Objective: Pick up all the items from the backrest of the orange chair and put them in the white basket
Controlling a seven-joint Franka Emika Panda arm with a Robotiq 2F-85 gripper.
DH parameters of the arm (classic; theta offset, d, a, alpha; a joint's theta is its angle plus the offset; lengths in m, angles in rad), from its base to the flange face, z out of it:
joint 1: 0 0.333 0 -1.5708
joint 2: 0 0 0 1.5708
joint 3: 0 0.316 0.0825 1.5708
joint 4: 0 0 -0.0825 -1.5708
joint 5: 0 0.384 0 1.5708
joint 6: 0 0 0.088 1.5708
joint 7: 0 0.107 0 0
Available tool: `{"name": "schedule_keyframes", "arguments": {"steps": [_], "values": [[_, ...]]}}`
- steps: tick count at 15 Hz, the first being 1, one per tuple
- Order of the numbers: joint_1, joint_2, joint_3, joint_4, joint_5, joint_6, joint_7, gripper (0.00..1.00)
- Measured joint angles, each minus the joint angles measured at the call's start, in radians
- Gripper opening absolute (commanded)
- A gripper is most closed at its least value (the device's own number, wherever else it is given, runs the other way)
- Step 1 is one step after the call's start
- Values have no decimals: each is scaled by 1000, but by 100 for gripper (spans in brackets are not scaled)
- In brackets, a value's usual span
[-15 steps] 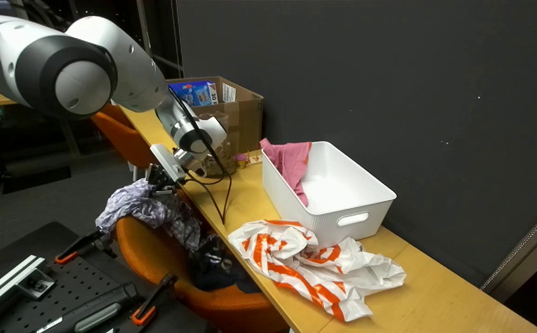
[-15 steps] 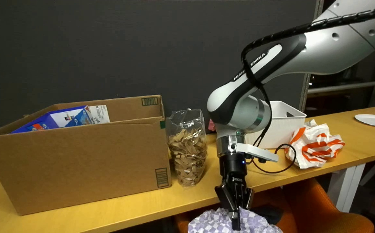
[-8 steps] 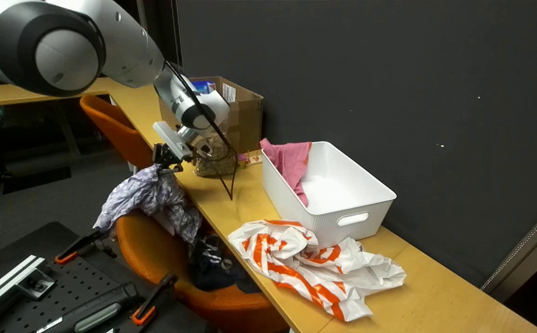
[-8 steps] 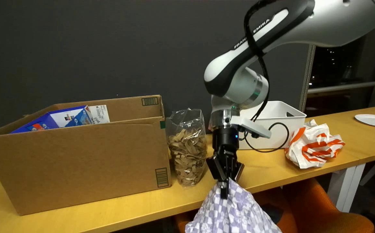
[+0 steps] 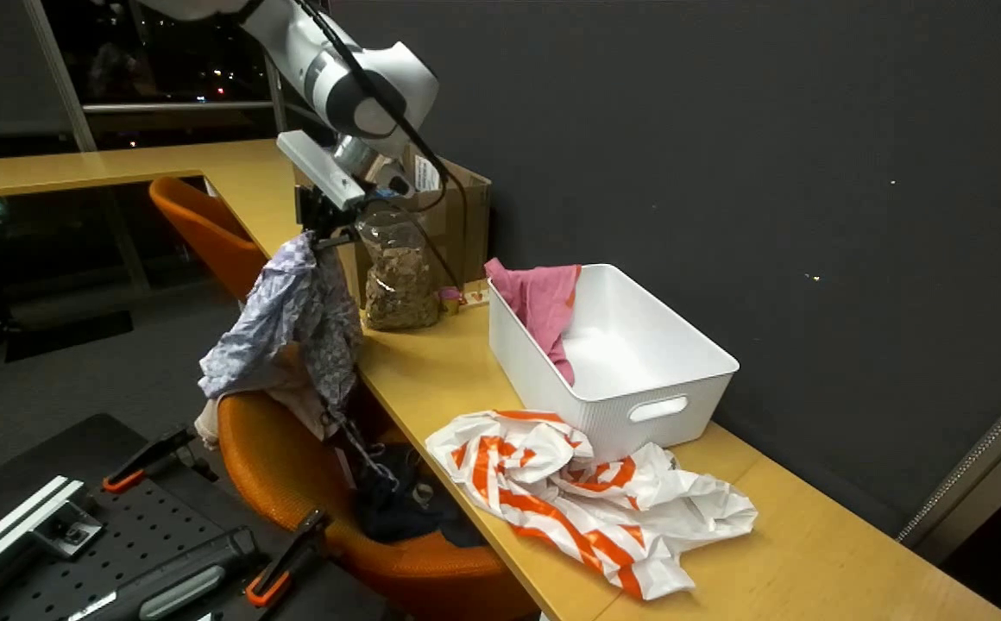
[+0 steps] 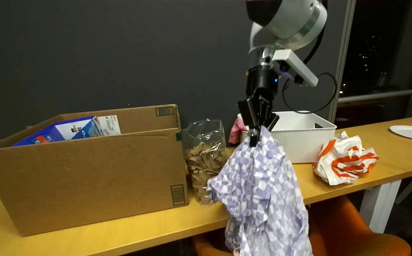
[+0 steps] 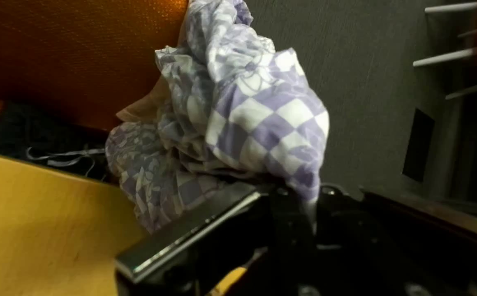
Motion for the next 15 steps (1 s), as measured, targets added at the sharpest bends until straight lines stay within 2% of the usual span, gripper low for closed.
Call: {"name": "schedule_keyframes", "arguments": {"steps": [3,7,11,15], "values": [[-46,-125,-55,-59,-34,13,-7,2],[-145,-173,-138,-18,-101,15,-73,2],[-243,-114,-197,144,-208,17,-170,2],[-309,-33,-206,362,-278,35,-247,2]]}}
